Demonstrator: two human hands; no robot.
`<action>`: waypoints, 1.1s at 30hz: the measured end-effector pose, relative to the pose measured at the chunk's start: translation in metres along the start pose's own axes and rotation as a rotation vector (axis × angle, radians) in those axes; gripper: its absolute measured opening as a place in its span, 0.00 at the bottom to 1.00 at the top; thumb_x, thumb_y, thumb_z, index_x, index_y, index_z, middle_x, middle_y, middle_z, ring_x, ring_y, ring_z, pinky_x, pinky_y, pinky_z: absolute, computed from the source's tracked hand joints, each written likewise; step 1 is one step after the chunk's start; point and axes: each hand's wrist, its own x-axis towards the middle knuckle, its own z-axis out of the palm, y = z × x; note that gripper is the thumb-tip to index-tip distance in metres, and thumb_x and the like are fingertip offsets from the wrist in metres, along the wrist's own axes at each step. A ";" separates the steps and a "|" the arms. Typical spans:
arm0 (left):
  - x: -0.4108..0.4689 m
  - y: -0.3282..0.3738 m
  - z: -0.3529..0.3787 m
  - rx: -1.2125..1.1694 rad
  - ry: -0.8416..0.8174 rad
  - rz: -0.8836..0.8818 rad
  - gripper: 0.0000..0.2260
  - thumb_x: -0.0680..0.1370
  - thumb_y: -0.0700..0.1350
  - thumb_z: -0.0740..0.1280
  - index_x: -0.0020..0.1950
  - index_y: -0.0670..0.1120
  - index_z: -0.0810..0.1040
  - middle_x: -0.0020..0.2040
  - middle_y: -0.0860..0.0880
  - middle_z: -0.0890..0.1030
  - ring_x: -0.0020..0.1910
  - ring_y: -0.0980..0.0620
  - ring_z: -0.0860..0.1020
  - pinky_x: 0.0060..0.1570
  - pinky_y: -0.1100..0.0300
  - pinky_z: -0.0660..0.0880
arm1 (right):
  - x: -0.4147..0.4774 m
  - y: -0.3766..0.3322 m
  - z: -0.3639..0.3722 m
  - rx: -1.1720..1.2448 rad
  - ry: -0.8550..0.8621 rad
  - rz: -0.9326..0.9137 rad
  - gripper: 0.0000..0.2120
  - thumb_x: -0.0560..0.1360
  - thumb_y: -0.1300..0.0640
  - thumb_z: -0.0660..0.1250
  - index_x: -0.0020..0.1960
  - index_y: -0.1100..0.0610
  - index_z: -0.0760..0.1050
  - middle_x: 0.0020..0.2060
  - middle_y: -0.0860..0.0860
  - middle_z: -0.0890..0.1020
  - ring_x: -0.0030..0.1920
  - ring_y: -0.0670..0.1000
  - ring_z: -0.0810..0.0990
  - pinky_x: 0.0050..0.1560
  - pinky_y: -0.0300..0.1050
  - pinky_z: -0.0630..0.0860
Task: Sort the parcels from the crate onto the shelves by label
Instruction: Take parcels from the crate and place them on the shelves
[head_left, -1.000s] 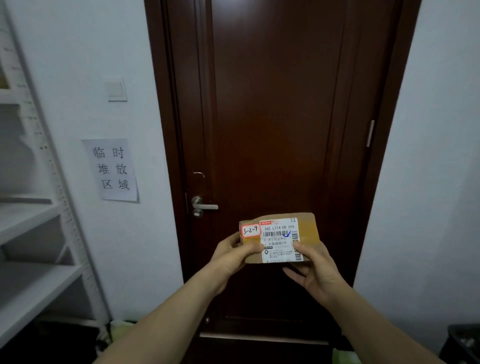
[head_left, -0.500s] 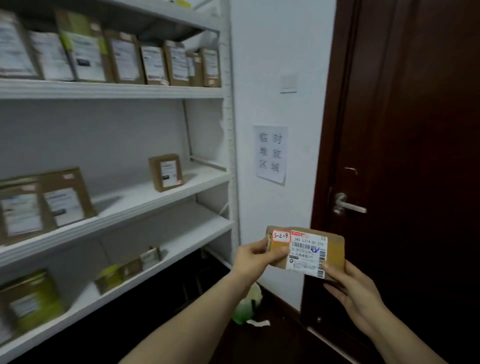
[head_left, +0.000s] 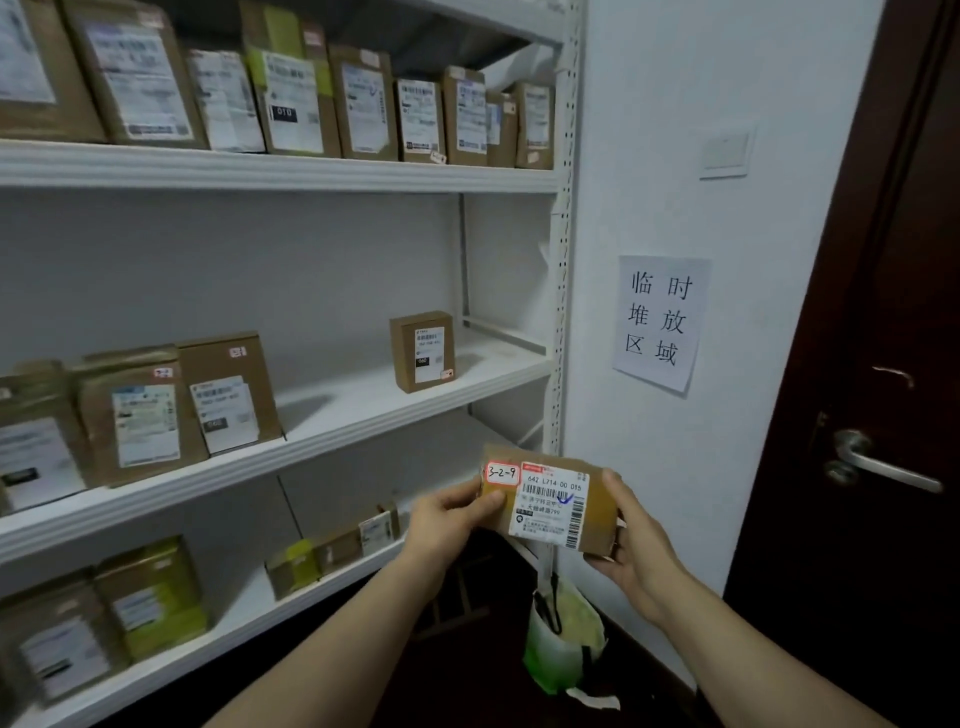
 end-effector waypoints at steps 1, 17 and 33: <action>0.012 -0.001 -0.007 0.008 -0.002 -0.001 0.13 0.73 0.34 0.71 0.57 0.39 0.81 0.42 0.50 0.84 0.33 0.65 0.81 0.34 0.76 0.73 | 0.012 0.000 0.012 -0.005 0.014 0.023 0.17 0.74 0.38 0.63 0.50 0.51 0.77 0.47 0.56 0.83 0.51 0.55 0.80 0.43 0.49 0.74; 0.196 -0.008 -0.050 0.196 -0.036 -0.079 0.11 0.72 0.31 0.71 0.52 0.41 0.83 0.40 0.49 0.84 0.35 0.59 0.80 0.35 0.72 0.75 | 0.197 -0.012 0.092 0.075 0.105 0.101 0.20 0.75 0.43 0.64 0.56 0.58 0.77 0.36 0.55 0.84 0.36 0.53 0.82 0.28 0.41 0.76; 0.334 0.017 -0.025 0.302 0.291 -0.066 0.13 0.72 0.33 0.69 0.56 0.41 0.81 0.50 0.48 0.81 0.51 0.50 0.77 0.56 0.58 0.74 | 0.397 -0.083 0.109 -0.030 -0.101 0.096 0.20 0.70 0.42 0.66 0.52 0.56 0.78 0.38 0.55 0.83 0.41 0.56 0.83 0.48 0.52 0.80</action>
